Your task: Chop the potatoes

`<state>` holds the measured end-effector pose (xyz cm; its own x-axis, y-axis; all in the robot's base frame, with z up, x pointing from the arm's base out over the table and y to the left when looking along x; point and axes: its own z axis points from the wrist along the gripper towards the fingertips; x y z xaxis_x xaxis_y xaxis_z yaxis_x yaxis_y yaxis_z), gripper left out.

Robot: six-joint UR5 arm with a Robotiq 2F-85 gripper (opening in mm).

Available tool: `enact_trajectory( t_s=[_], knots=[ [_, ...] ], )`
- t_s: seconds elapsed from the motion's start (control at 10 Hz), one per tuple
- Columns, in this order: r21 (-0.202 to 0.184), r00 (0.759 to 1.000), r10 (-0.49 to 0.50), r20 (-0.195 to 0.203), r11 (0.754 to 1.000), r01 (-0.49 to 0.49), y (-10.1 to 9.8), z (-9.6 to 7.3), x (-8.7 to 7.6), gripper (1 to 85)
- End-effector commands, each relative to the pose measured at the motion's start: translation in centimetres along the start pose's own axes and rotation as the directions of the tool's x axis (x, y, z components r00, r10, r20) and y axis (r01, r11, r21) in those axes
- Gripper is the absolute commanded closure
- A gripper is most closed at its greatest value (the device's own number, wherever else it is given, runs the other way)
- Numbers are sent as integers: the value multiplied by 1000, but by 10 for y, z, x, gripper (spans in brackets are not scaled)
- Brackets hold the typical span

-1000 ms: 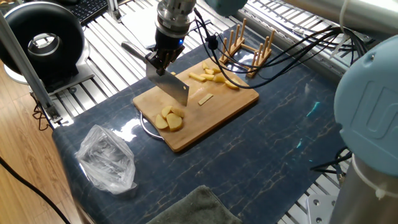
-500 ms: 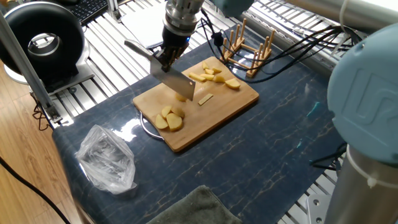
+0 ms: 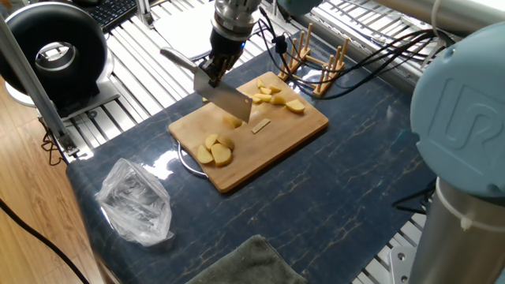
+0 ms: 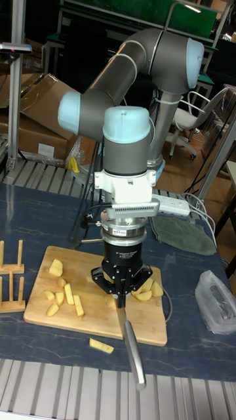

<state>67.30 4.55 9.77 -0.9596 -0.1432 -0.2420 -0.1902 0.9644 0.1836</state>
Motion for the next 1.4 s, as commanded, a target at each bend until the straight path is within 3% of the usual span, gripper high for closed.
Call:
enact_trajectory(
  t_s=[0.0,0.1,0.2,0.3,0.4,0.6,0.8,0.9,1.3],
  knots=[
    [17,1000,13,-16,1000,-13,-8,-10,-3,847],
    [119,999,-13,-51,993,19,-36,-16,5,847],
    [132,994,74,-82,989,-63,-36,-21,16,847],
    [160,989,127,-80,981,-113,-41,-26,18,847],
    [161,981,176,-77,973,-163,-40,-28,18,847],
    [122,967,249,-55,963,-241,-27,-25,13,847],
    [130,973,233,-8,965,-229,-21,-23,4,847],
    [111,975,221,-6,969,-219,-12,-21,3,847],
    [139,991,135,12,981,-135,-18,-16,9,847]
  ],
)
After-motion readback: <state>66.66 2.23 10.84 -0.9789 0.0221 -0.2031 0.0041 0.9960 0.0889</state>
